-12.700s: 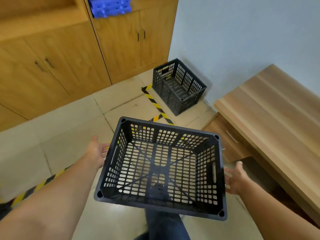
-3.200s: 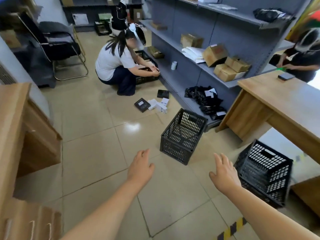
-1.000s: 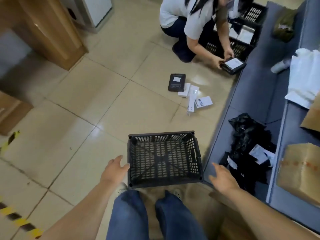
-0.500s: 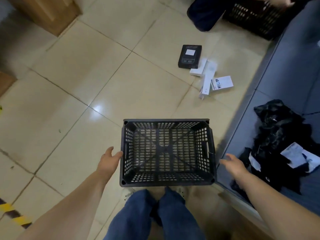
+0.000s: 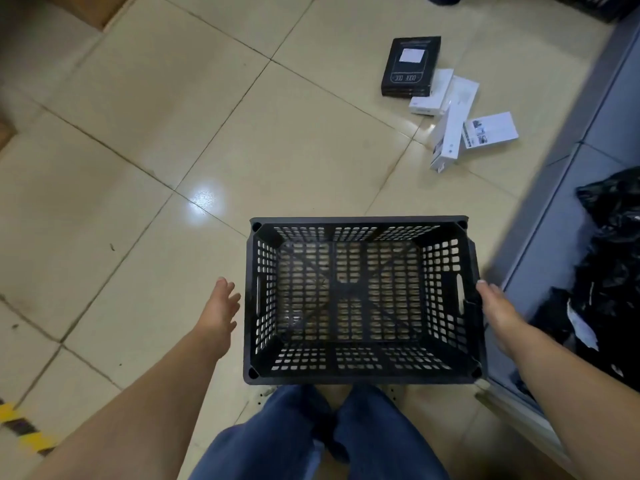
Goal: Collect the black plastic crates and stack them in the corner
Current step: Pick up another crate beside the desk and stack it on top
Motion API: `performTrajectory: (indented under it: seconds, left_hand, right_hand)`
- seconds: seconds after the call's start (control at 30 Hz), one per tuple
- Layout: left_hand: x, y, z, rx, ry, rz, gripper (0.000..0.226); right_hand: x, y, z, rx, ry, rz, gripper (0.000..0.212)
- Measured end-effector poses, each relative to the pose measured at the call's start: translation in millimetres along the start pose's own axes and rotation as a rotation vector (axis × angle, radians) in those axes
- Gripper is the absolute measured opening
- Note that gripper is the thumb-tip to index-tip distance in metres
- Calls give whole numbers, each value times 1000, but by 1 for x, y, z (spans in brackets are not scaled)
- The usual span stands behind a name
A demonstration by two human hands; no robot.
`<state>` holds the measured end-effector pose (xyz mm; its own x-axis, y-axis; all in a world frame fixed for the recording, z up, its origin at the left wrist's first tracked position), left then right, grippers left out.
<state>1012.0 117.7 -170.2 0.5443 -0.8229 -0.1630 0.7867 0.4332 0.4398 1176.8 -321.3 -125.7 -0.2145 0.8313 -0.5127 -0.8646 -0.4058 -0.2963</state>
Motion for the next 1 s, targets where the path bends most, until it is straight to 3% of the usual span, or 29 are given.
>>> performTrajectory:
  seconds: [0.1,0.3,0.63,1.0]
  left_hand:
    - [4,-6,-13,-19,-48,125,66]
    - [2,-8,-18,-28,-46,295,70]
    - [-36,-6,16,-77,33,181,70]
    - [-121,37,136,-100,123,209,70]
  right_hand:
    - [13,2,1,58,-84,-185,50]
    - [16,-4,5,79,-107,-281,61]
    - [3,7,42,96,-79,-216,68]
    - [-24,-37,158,76,-53,-210,71]
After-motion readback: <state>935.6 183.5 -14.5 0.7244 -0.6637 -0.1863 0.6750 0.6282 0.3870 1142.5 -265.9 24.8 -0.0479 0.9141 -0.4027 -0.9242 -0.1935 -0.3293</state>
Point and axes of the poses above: each hand's wrist, its own z-axis away from the middle knuckle, its own x-axis out of the palm, y = z × x, the point moved 10 cm from there along -z, towards the middle knuckle, and after that the axes turned 3 degrees about x, right-handed, at the moved point
